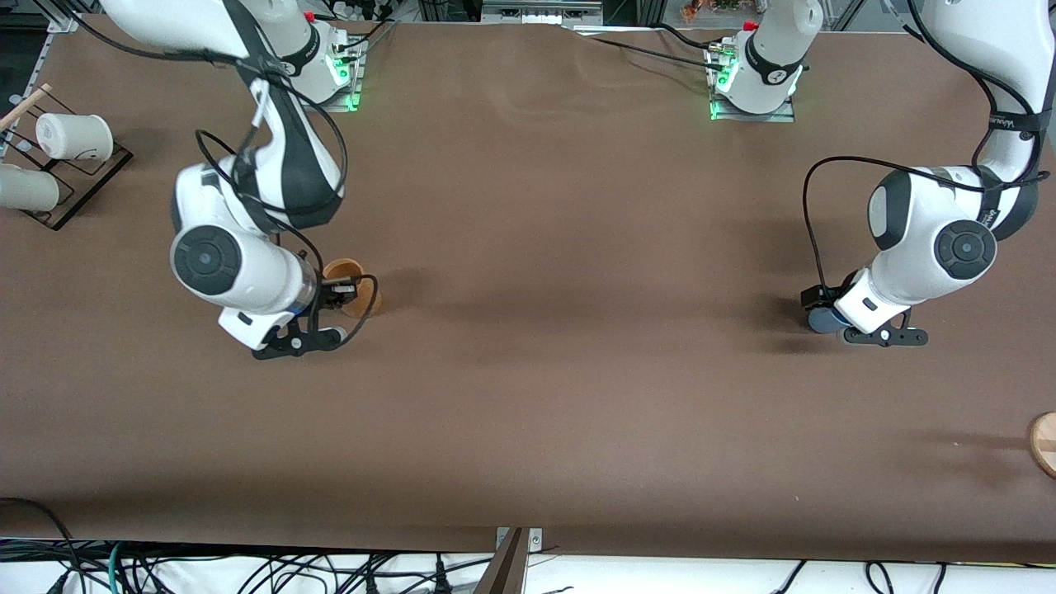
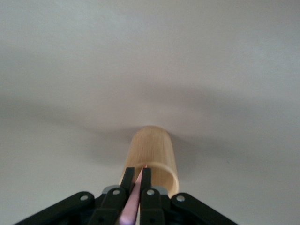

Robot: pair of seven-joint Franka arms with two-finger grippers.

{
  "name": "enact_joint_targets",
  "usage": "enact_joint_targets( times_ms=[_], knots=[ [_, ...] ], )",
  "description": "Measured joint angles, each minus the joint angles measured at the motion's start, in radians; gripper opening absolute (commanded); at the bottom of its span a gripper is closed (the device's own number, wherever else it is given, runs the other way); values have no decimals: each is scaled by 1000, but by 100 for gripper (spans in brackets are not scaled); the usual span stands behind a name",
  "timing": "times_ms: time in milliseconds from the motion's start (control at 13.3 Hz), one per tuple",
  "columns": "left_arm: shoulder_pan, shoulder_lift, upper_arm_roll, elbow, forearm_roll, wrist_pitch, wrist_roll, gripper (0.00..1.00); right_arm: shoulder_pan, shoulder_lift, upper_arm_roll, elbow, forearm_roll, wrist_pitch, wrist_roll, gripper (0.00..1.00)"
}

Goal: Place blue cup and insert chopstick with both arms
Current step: 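Grasp the pink chopstick with the right gripper while the left gripper grasps the blue cup, then lift the chopstick from the tan cup while the left gripper carries the blue cup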

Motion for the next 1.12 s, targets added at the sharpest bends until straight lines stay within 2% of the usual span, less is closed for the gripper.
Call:
enact_joint_targets(
  times_ms=[300, 525, 600, 675, 750, 825, 1125],
  knots=[
    [2, -5, 0, -56, 0, 80, 0, 100, 0, -79, 1, 210, 0, -256, -49, 0],
    [7, -5, 0, -90, 0, 129, 0, 99, 0, -103, -1, 321, 0, -381, -78, 0],
    [7, -4, 0, -98, 0, 138, 0, 75, 0, -107, -2, 341, 0, -400, -87, 0],
    [7, -1, 0, -104, 0, 147, 0, 44, 0, -113, -4, 351, 0, -408, -102, 0],
    [8, 2, 1, -107, 0, 154, 0, 17, 0, -117, -8, 357, 0, -410, -114, 0],
    [9, 3, 1, -108, 0, 155, 0, 0, -1, -121, -11, 359, 0, -410, -124, 0],
    [14, 7, 4, -108, 0, 155, 0, 0, -2, -132, -12, 364, 0, -410, -133, 0]
  ],
)
